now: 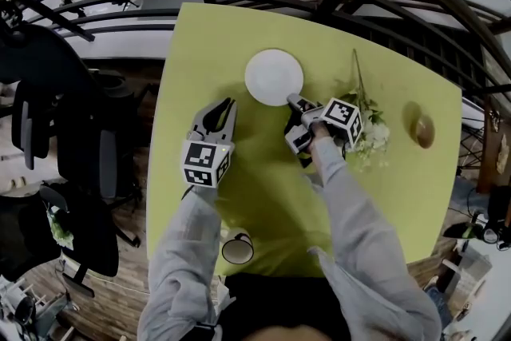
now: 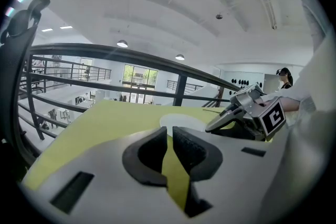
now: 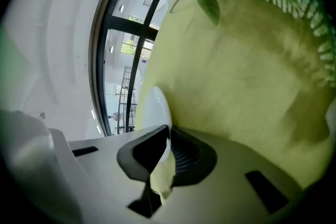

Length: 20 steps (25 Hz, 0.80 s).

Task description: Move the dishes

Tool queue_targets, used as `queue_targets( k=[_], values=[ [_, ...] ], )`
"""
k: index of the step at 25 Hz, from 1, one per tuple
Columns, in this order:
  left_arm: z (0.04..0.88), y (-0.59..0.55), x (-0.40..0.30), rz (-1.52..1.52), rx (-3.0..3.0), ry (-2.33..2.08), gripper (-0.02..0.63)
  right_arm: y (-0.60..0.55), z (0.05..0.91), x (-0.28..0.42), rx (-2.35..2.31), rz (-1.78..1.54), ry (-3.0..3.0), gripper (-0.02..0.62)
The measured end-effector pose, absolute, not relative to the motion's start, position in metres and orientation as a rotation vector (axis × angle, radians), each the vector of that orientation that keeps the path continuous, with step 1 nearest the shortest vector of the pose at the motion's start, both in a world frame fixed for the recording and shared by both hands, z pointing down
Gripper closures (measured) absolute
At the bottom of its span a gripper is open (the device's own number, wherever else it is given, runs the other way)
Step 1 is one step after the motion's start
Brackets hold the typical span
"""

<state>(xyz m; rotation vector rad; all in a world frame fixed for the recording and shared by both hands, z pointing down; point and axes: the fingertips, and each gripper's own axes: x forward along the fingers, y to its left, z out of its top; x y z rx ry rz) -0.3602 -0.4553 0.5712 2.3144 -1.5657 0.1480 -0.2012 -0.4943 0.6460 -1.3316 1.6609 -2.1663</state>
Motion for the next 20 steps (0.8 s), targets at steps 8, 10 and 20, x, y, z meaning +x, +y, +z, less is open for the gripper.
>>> queue_targets(
  k=[8,10,20],
  values=[
    [0.561,-0.446,-0.369,0.150,2.310,-1.596,0.560,-0.491,0.631,-0.205,-1.275,-2.067,1.688,0.575],
    [0.557,-0.443,-0.374,0.143,2.301,-1.616,0.560,-0.493,0.620,-0.207,-1.255,-2.033,1.708,0.580],
    [0.532,-0.395,-0.382,0.128,2.292,-1.669,0.560,-0.453,0.586,-0.194,-1.213,-1.969,1.717,0.580]
  ],
)
